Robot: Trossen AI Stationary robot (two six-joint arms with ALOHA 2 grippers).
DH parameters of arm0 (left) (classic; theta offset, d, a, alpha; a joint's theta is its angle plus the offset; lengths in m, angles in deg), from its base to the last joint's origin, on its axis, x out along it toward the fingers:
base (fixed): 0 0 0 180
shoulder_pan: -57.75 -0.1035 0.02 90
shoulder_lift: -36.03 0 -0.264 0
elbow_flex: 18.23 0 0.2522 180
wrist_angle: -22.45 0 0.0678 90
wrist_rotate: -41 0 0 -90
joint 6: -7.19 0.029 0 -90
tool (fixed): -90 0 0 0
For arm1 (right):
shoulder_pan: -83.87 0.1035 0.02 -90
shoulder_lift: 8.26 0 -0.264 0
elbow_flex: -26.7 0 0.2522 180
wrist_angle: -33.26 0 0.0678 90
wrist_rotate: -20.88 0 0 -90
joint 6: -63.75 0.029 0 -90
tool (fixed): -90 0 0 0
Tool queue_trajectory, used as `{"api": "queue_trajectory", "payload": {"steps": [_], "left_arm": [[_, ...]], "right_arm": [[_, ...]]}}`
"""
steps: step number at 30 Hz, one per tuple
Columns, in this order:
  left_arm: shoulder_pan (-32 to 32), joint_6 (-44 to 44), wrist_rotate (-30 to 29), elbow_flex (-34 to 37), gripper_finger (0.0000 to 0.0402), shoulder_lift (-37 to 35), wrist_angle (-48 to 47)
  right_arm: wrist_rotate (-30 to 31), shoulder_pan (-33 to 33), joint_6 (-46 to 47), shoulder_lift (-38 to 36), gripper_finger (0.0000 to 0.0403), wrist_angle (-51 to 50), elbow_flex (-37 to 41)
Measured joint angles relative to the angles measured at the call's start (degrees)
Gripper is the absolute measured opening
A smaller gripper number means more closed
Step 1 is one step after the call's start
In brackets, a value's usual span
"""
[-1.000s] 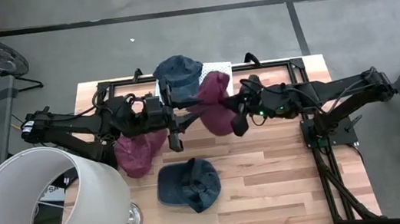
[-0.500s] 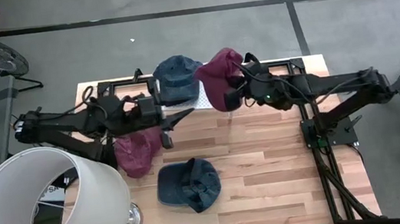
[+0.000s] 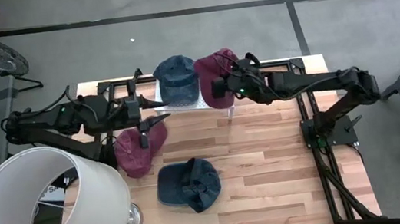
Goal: Pick & Place hat
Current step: Put the right dark red cap into the shelf
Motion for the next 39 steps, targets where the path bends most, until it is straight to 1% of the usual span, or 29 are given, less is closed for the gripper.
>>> {"api": "queue_trajectory", "payload": {"steps": [4,9,13,17,22,27,33,39], "left_arm": [[0.0,0.0,0.0,0.0,0.0129,-0.2,-3.0],[0.0,0.0,0.3,0.0,0.0129,-0.2,-5.6],[0.0,-0.3,0.7,0.0,0.0129,-0.2,-7.2],[0.0,-0.4,0.8,0.0,0.0129,-0.2,-7.6],[0.0,-1.5,0.8,0.0,0.0129,-0.2,-8.3],[0.0,-1.8,0.8,0.0,0.0129,-0.2,-8.6],[0.0,-1.8,0.7,0.0,0.0129,-0.2,-8.9],[0.0,-1.8,0.8,0.0,0.0129,-0.2,-9.5]], "right_arm": [[-0.2,-1.5,2.9,1.8,0.0000,1.1,0.0],[-2.4,-3.3,3.0,3.1,0.0000,5.2,0.0],[-2.9,-3.9,4.3,4.2,0.0000,4.7,0.0],[-2.5,-4.0,5.6,5.0,0.0000,3.9,0.0],[-3.7,-4.7,5.8,6.1,0.0000,4.2,0.0],[-2.4,-4.8,6.9,7.3,0.0000,4.5,0.0],[-3.7,-5.4,7.1,9.3,0.0000,8.8,0.0],[-3.4,-5.8,7.4,10.3,0.0000,9.1,0.0]]}}
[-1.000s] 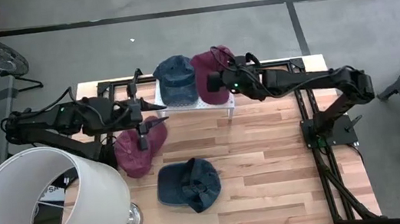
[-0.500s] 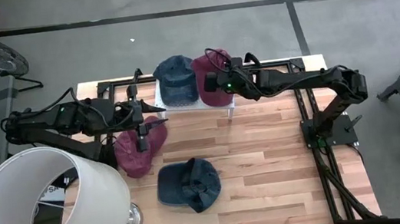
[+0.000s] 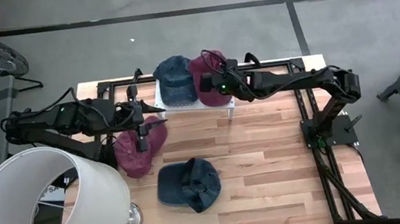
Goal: Pick & Place hat
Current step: Put the right dark red cap into the shelf
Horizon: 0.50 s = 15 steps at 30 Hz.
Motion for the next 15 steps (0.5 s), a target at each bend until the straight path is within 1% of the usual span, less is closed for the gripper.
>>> {"api": "queue_trajectory", "payload": {"steps": [15], "left_arm": [[0.0,-0.1,0.5,0.0,0.0129,0.0,-0.4]], "right_arm": [[-1.0,-0.5,0.0,0.1,0.0000,1.2,0.0]]}}
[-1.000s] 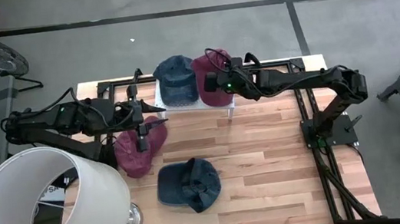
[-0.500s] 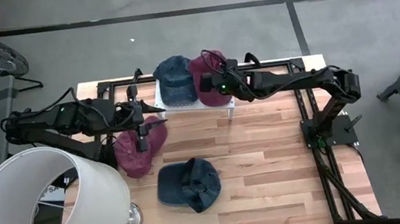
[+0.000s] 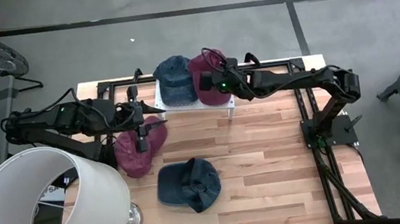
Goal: Pick & Place hat
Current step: Put the right dark red cap into the shelf
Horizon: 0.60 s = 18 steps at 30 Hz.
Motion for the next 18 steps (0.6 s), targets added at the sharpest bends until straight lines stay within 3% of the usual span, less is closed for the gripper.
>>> {"api": "queue_trajectory", "payload": {"steps": [18], "left_arm": [[0.0,0.0,0.0,0.0,0.0129,0.0,0.0]], "right_arm": [[-3.1,-0.4,1.1,0.0,0.0001,-0.1,0.0]]}}
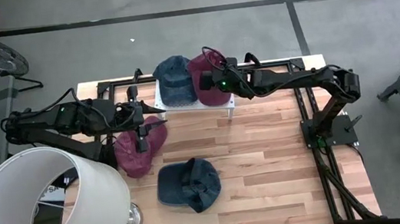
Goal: Pick & Place hat
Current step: Put the right dark red cap into the shelf
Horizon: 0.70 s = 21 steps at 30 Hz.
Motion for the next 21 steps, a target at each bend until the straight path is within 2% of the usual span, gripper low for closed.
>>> {"api": "queue_trajectory", "payload": {"steps": [6,15,21], "left_arm": [[0.0,0.0,0.0,0.0,0.0129,0.0,0.0],[0.0,0.0,-0.1,0.0,0.0129,0.0,0.0],[0.0,-0.2,-0.1,0.0,0.0129,0.0,0.0]], "right_arm": [[-0.6,0.1,-0.5,0.0,0.0015,-0.3,0.0],[-0.7,0.0,-0.8,0.0,0.0057,-0.3,0.0],[-3.1,0.0,-1.9,0.0,0.0088,-0.3,0.0]]}}
